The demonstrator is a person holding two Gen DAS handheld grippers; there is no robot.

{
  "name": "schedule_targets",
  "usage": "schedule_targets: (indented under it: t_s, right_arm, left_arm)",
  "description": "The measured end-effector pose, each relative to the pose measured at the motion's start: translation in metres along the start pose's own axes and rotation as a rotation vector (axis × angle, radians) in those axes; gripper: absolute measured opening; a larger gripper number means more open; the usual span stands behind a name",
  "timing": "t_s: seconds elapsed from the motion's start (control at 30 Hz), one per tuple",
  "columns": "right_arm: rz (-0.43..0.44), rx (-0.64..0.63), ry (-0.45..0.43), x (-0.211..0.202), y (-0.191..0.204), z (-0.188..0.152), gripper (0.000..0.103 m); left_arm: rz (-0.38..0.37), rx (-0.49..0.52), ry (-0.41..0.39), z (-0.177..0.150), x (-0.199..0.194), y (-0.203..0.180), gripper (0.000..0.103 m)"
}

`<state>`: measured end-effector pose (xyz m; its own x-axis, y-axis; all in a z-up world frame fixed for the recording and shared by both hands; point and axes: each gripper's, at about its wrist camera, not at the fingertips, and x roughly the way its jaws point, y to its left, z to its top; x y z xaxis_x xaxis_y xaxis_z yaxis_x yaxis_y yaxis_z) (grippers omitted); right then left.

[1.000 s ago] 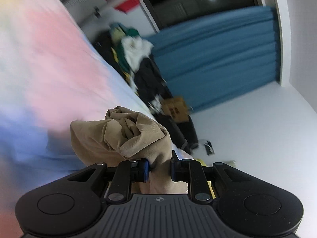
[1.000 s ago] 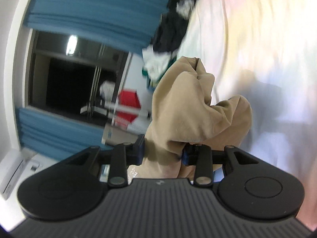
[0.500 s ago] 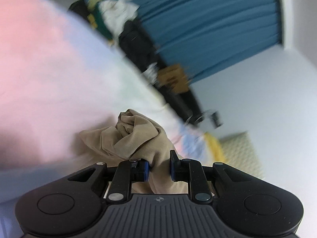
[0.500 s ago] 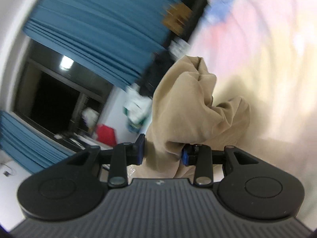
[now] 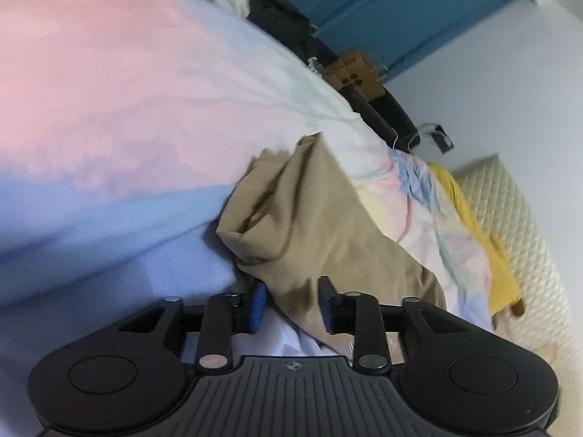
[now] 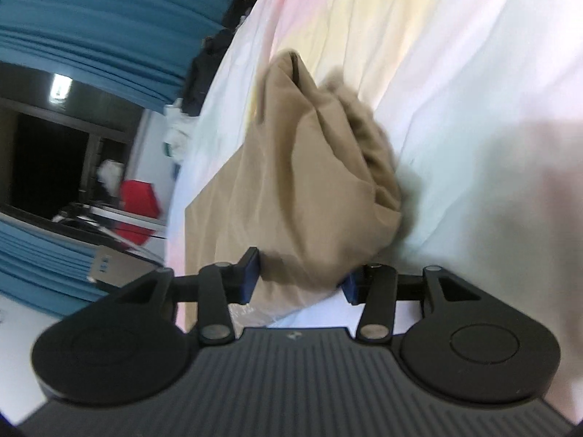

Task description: Fold clothes

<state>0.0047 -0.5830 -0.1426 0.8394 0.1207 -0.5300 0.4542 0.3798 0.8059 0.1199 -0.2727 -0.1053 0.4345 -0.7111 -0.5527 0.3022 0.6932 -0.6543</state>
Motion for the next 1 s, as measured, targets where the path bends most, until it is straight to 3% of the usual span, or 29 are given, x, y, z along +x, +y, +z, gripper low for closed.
schedule_targets:
  t_s: [0.17,0.23,0.3,0.37,0.63,0.83,1.0]
  right_arm:
    - [-0.102,-0.164,-0.057,-0.054,0.035,-0.005,0.054]
    - [-0.113,-0.261,-0.121,-0.084,0.053,-0.010,0.074]
    - [-0.097,-0.333,-0.182,-0.112,0.071,-0.015,0.086]
    - [-0.076,-0.390,-0.223,-0.140,0.090,-0.023,0.085]
    - [-0.036,-0.659,-0.275,-0.215,0.162,-0.085,0.085]
    - [-0.044,-0.821,-0.275,-0.240,0.188,-0.141,0.085]
    - [-0.062,-0.831,-0.301,-0.248,0.181,-0.170,0.085]
  left_arm:
    - [0.043,0.124,-0.044,0.012,-0.061,-0.044,0.075]
    - [0.072,0.188,-0.065,0.014,-0.086,-0.068,0.087]
    - [0.081,0.270,-0.103,0.015,-0.112,-0.091,0.092]
    - [0.094,0.334,-0.144,0.012,-0.140,-0.114,0.103]
    - [0.141,0.523,-0.257,-0.021,-0.235,-0.179,0.103]
    - [0.170,0.539,-0.317,-0.057,-0.308,-0.193,0.103]
    - [0.189,0.520,-0.354,-0.080,-0.347,-0.187,0.103]
